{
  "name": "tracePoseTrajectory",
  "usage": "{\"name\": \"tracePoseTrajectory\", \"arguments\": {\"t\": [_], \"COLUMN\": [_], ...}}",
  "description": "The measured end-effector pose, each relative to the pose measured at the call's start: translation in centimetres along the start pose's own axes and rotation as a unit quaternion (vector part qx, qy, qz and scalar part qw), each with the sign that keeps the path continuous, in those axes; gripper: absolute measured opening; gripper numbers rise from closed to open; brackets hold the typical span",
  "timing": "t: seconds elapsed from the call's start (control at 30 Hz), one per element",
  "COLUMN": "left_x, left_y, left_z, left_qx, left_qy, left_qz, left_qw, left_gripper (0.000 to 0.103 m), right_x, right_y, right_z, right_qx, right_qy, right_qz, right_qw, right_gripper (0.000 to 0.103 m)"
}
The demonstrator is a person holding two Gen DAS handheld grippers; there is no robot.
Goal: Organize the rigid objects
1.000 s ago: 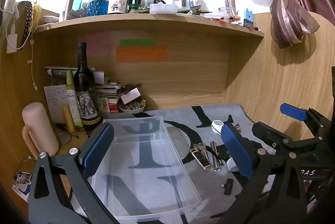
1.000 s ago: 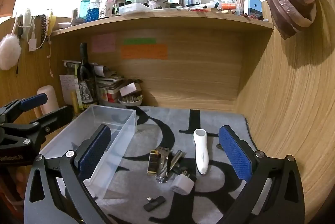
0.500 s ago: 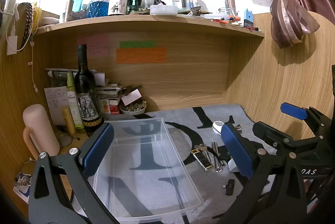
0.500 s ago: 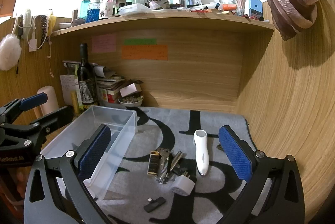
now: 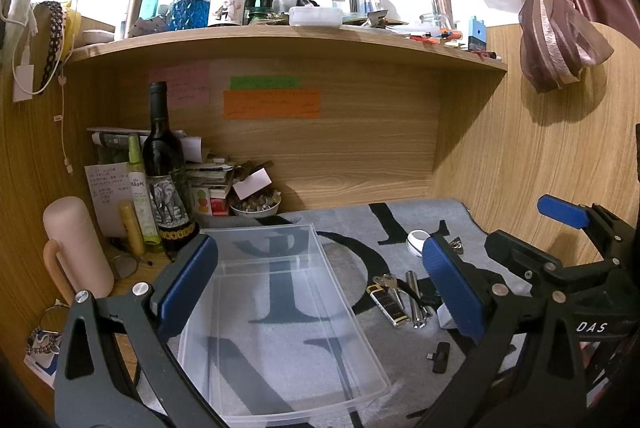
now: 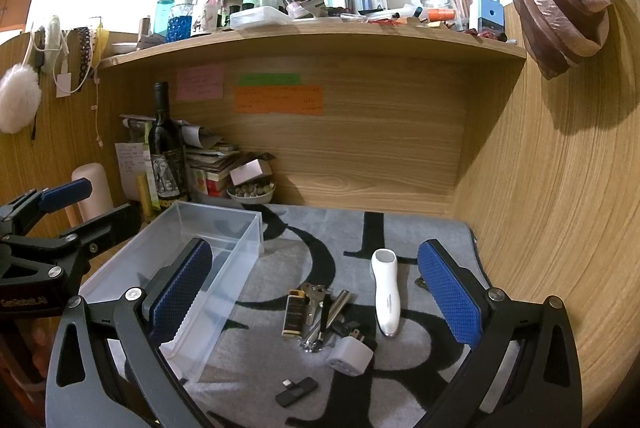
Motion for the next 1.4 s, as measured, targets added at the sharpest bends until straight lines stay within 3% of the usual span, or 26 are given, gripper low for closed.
{"name": "tracePoseTrajectory", "arguments": {"t": [1.4], "left_x": [-0.3], "left_y": [-1.0], "left_z": [1.2], "left_qx": [-0.009], "left_qy": [-0.001], "left_qz": [-0.001], "left_qw": [1.0000], "left_gripper": [0.103], "right_x": [0.4], "right_y": [-0.2], "right_z": [0.1], "right_qx": [0.000], "right_qy": [0.000], "right_qz": [0.001], "right_qw": [1.000], "right_gripper": [0.103]}}
Point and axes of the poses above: each gripper's, at about its wrist camera, not at the fingertips, and y roughly against the way its jaws point, x to its right, z to its underside, the point moved 1 cm from there along -y, roughly the way its jaws point, and after that the axes turned 14 degrees about y, right-handed, at the moved point
